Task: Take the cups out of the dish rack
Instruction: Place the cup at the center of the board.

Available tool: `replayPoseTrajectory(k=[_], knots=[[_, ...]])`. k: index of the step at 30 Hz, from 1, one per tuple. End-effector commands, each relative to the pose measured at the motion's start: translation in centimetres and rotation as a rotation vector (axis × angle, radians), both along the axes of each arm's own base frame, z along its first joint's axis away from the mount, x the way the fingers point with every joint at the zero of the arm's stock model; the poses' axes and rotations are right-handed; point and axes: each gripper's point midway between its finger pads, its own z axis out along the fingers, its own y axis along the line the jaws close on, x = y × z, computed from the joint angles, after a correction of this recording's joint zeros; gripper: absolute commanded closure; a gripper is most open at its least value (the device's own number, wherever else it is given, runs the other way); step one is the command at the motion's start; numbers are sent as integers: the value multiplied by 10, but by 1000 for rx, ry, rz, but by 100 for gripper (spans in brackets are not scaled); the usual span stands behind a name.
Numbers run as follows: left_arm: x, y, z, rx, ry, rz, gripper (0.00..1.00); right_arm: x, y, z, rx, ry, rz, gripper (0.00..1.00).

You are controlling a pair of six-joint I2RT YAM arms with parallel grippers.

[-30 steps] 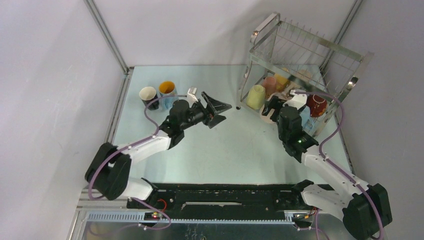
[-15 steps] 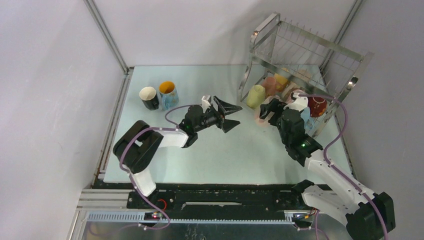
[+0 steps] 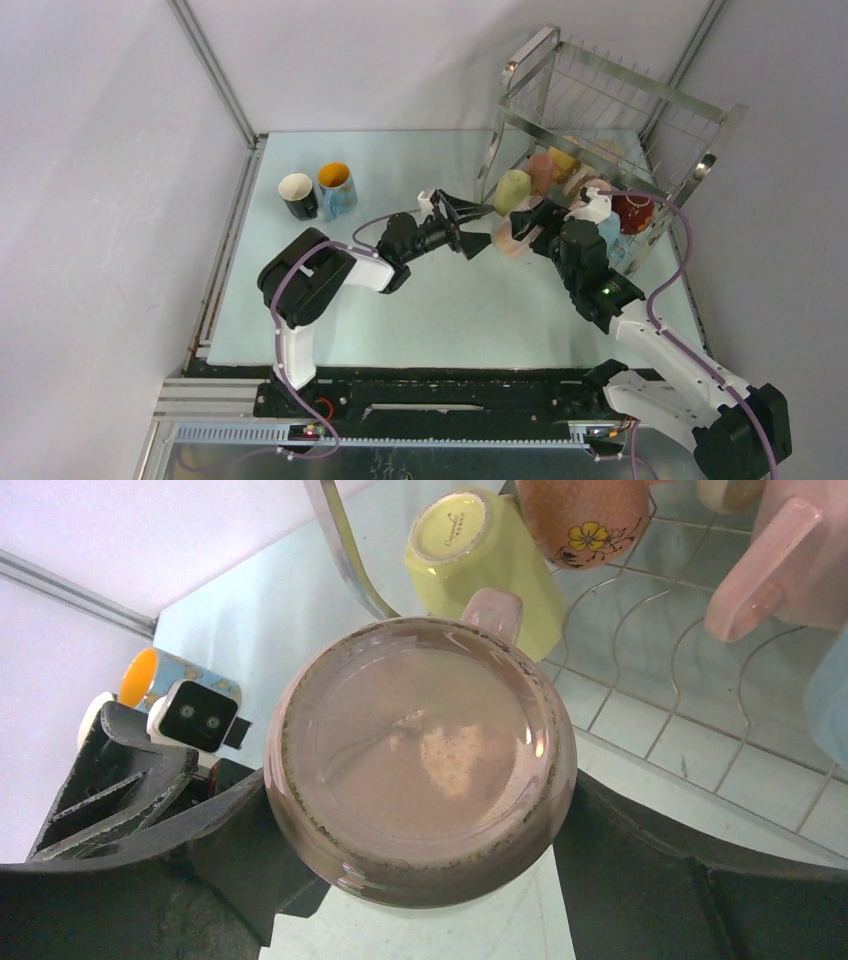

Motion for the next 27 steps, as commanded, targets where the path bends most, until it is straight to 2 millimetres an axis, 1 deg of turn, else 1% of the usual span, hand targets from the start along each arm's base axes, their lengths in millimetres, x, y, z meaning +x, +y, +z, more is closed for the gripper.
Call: replayPoseTrajectory(k=[1, 5, 8, 9, 13, 16, 19, 22, 24, 26, 27], knots=[[3, 0, 49, -151, -80, 0, 14, 2, 10, 59, 182, -156, 14, 97], [1, 4, 60, -208, -86, -2, 21, 1, 15, 59, 232, -140, 28, 98], [-6, 6, 75, -233, -104, -13, 27, -1, 21, 62, 286, -129, 50, 98], [-8, 7, 81, -243, -111, -15, 29, -2, 23, 63, 307, -125, 56, 98], [-19, 14, 116, -300, -156, -24, 36, -7, 27, 68, 382, -109, 70, 98], [-27, 22, 139, -336, -187, -24, 44, -12, 28, 77, 430, -122, 80, 98], [-34, 29, 159, -370, -214, -23, 57, -17, 29, 86, 470, -133, 94, 98], [-41, 35, 178, -403, -242, -18, 72, -20, 32, 92, 510, -136, 110, 98], [-45, 39, 187, -419, -255, -16, 83, -23, 35, 96, 529, -140, 129, 98], [-49, 41, 195, -432, -270, -18, 95, -26, 37, 101, 546, -148, 141, 98], [-49, 42, 198, -437, -275, -17, 98, -27, 38, 102, 552, -149, 147, 98]])
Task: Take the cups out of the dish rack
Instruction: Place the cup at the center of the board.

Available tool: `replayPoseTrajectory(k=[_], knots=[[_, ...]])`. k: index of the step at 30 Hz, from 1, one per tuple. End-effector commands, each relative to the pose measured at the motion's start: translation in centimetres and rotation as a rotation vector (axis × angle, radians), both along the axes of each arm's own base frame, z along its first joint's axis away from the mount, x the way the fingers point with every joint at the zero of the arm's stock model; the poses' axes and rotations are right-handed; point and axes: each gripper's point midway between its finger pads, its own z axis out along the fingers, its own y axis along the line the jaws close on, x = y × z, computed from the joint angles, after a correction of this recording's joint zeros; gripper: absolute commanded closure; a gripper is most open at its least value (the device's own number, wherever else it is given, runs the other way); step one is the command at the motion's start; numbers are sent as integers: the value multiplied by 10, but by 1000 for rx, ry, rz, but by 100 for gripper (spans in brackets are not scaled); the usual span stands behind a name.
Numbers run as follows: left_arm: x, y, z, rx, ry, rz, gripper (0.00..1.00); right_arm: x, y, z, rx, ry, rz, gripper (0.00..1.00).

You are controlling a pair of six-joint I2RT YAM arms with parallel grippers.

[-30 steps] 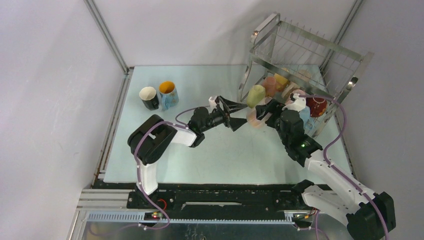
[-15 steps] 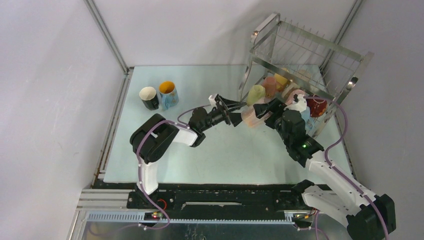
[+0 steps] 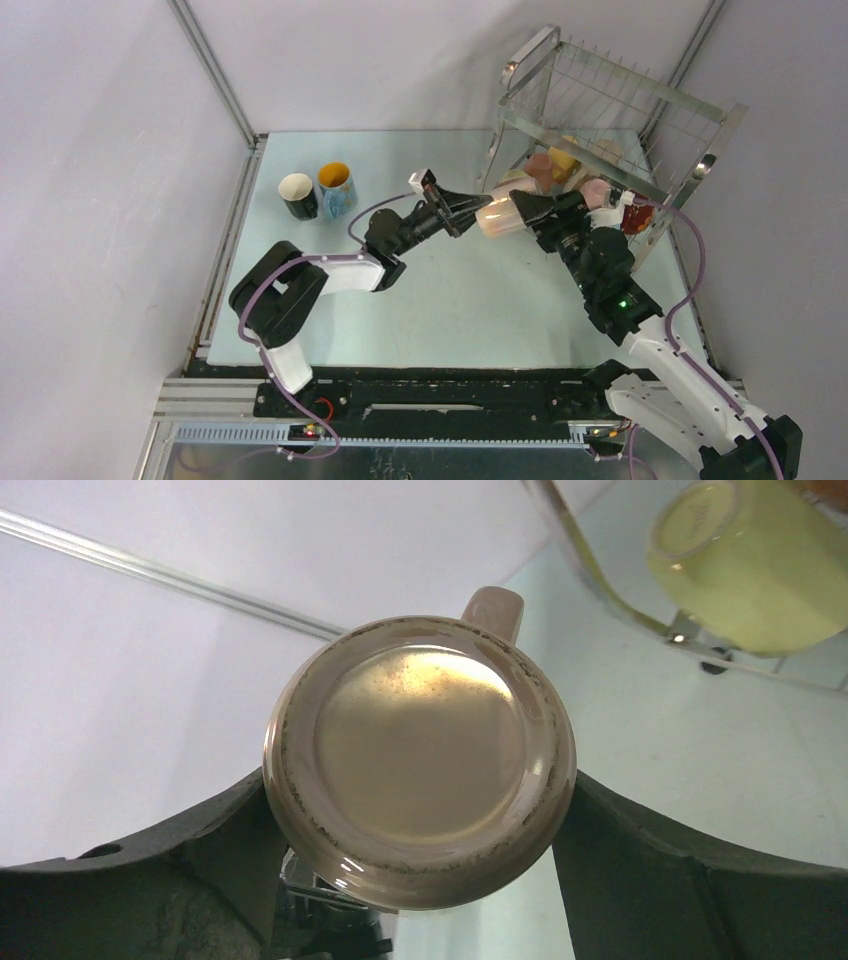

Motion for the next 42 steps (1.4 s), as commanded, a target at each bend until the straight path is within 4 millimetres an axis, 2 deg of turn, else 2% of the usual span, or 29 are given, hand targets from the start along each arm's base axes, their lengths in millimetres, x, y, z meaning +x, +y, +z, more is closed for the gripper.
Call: replayPoseTrajectory(k=[1, 7, 10, 16, 20, 23, 28, 32, 37, 42], knots=[[-28, 25, 94, -208, -179, 3, 99, -7, 7, 24, 31, -59, 41, 98], [-33, 28, 109, -226, -214, 6, 100, -11, 9, 28, 41, -69, 56, 98], [-35, 25, 110, -211, -229, -5, 100, -12, 11, 31, 47, -79, 66, 97], [-38, 20, 109, -112, -289, 17, 100, -14, 15, 37, 56, -98, 89, 88], [-42, 19, 114, -57, -350, 34, 100, -16, 18, 39, 56, -109, 107, 77], [-44, 20, 117, -16, -387, 55, 100, -16, 19, 39, 38, -100, 111, 61], [-47, 22, 124, 54, -453, 88, 100, -19, 25, 47, 1, -116, 124, 27], [-50, 26, 131, 87, -495, 105, 100, -19, 30, 49, -24, -119, 137, 10], [-56, 32, 141, 85, -535, 125, 100, -21, 36, 54, -14, -129, 167, 1], [-62, 41, 155, 52, -559, 152, 100, -27, 42, 63, 39, -141, 207, 0]])
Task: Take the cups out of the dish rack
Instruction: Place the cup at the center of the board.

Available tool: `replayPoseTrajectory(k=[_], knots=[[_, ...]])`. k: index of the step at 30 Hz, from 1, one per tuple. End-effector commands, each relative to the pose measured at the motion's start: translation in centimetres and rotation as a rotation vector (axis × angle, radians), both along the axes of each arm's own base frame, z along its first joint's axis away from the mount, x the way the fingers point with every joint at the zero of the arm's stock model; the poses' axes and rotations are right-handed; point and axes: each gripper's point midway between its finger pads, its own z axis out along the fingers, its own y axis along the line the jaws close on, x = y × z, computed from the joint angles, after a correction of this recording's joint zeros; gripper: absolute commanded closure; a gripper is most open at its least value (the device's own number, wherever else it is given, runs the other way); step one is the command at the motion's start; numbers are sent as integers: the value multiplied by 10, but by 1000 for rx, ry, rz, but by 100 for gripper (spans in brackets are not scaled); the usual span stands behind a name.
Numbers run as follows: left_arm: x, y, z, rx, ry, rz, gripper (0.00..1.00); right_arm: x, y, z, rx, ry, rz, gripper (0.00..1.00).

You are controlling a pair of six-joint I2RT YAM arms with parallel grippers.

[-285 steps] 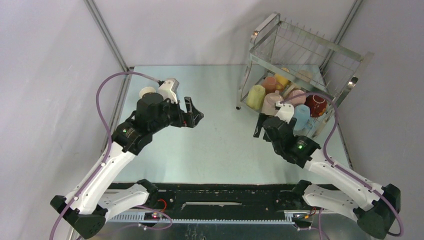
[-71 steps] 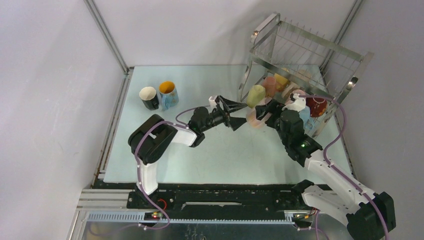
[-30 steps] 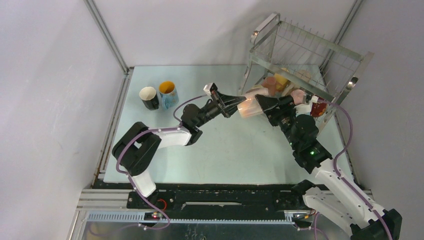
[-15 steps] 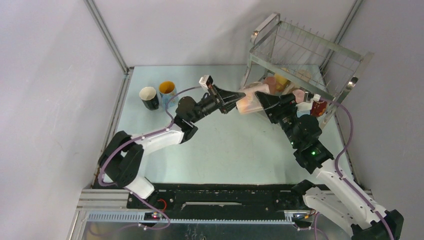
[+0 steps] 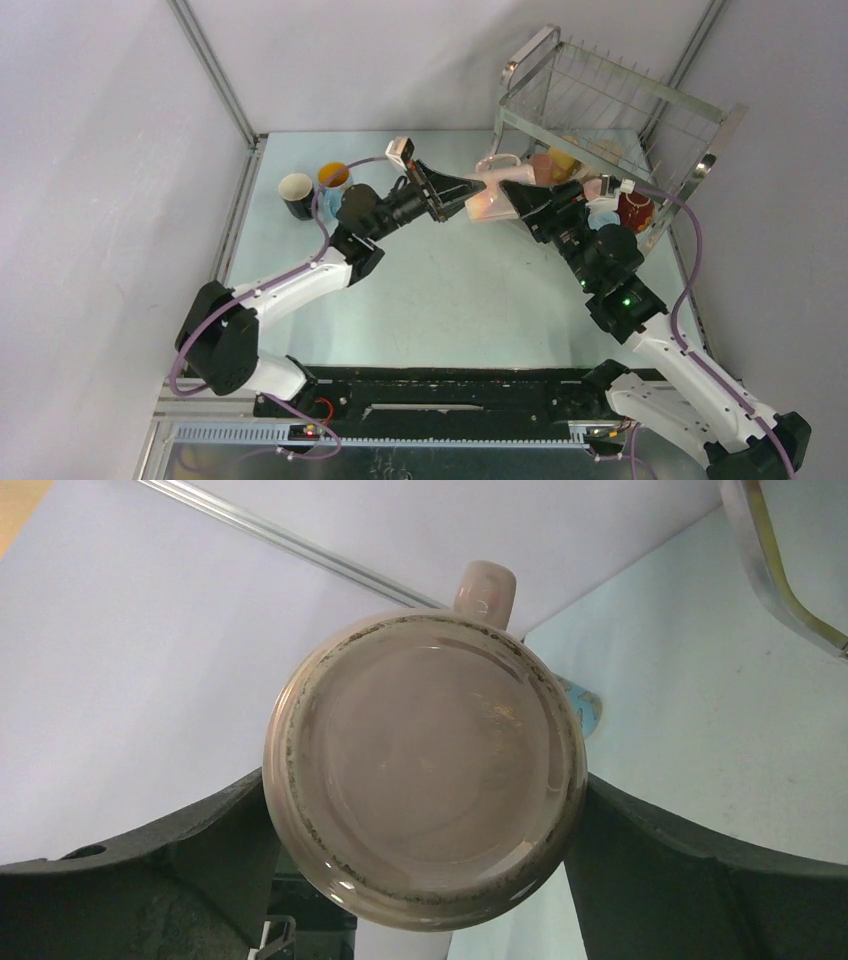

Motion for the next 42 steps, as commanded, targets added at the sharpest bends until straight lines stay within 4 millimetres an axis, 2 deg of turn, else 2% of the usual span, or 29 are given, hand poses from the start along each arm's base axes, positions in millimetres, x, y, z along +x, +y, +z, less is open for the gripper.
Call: replayPoseTrajectory(k=[1, 10, 19, 33, 42], knots=[[-33, 22, 79, -122, -256, 17, 100, -7, 12, 2, -53, -20, 66, 0], [-30, 50, 92, -243, -229, 67, 100, -16, 17, 11, 7, -17, 120, 0], [-34, 72, 109, -289, -240, 93, 100, -23, 20, 17, 35, -39, 160, 0], [-24, 90, 91, -231, -173, 153, 100, -20, 21, 11, 32, -15, 163, 0], [-17, 93, 80, -166, -159, 173, 100, -18, 23, 4, 14, -1, 170, 0]])
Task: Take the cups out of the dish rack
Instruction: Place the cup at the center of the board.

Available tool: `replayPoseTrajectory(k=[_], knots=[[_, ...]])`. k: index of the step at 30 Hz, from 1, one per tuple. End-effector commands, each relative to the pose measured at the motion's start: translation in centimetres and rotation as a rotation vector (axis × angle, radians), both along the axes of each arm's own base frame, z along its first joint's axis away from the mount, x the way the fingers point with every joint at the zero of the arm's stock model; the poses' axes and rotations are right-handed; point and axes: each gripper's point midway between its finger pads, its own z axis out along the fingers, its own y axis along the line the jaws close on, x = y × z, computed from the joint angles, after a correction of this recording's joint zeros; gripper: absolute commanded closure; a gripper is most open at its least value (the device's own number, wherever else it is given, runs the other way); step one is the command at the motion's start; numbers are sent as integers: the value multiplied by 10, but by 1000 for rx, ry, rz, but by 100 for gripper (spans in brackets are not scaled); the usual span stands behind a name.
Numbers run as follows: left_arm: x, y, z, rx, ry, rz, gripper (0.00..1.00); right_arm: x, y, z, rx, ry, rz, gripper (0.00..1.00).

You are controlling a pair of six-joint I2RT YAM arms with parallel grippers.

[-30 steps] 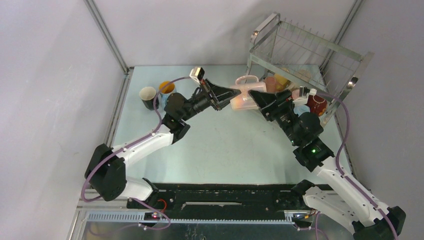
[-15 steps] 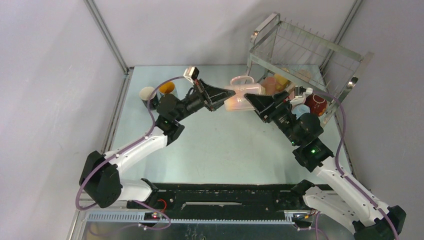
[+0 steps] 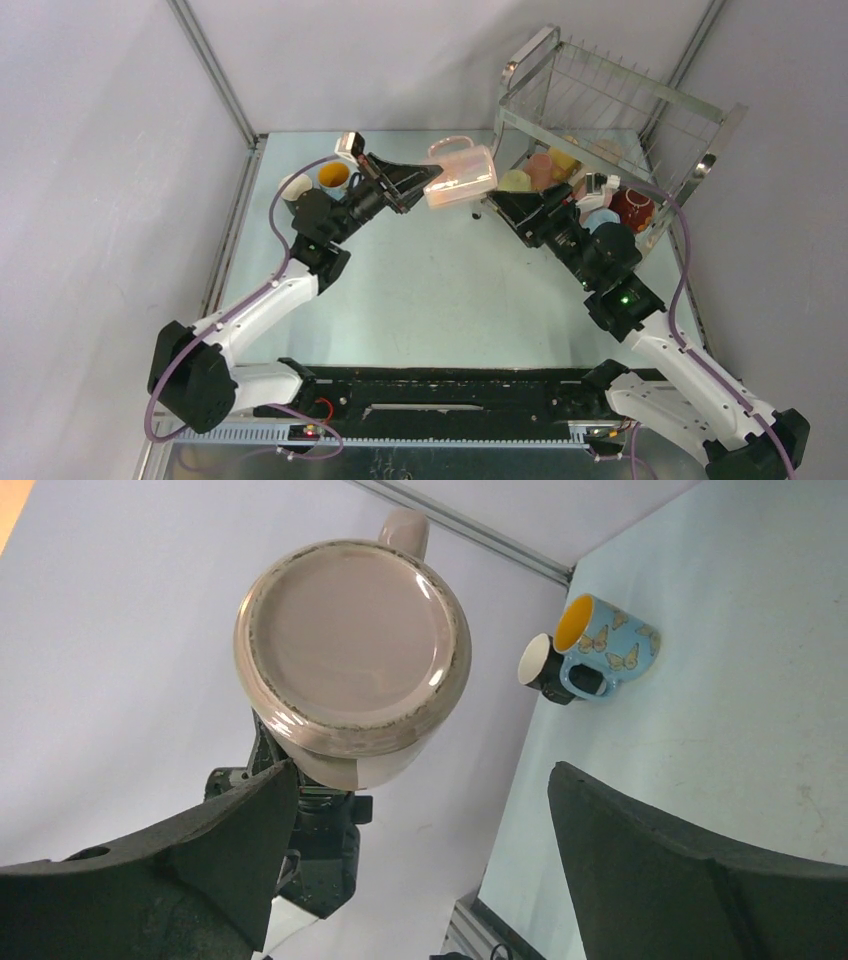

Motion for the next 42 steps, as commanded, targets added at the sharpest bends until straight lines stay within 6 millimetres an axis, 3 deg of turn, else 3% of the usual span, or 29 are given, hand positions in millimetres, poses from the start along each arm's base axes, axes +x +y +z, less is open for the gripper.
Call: replayPoseTrajectory(k=[1, 5, 13, 16, 24, 30, 42], knots=[[-21, 22, 39, -68, -130, 29, 100, 0, -2, -1, -27, -14, -5, 0], [-10, 31, 19, 83, -132, 105, 100, -3, -6, -11, -88, 13, -19, 0], [24, 61, -31, 557, -140, 297, 100, -16, -7, -26, -279, 40, -15, 0], [40, 75, -54, 786, -151, 357, 100, -21, -7, -26, -332, 36, -16, 0], [92, 110, -87, 1205, -110, 468, 100, -39, -9, -16, -421, 11, -5, 0], [132, 122, -109, 1397, -82, 500, 100, -53, -12, -4, -460, -13, 12, 0], [199, 120, -151, 1617, -69, 458, 100, -72, -24, 7, -495, -36, 31, 0]])
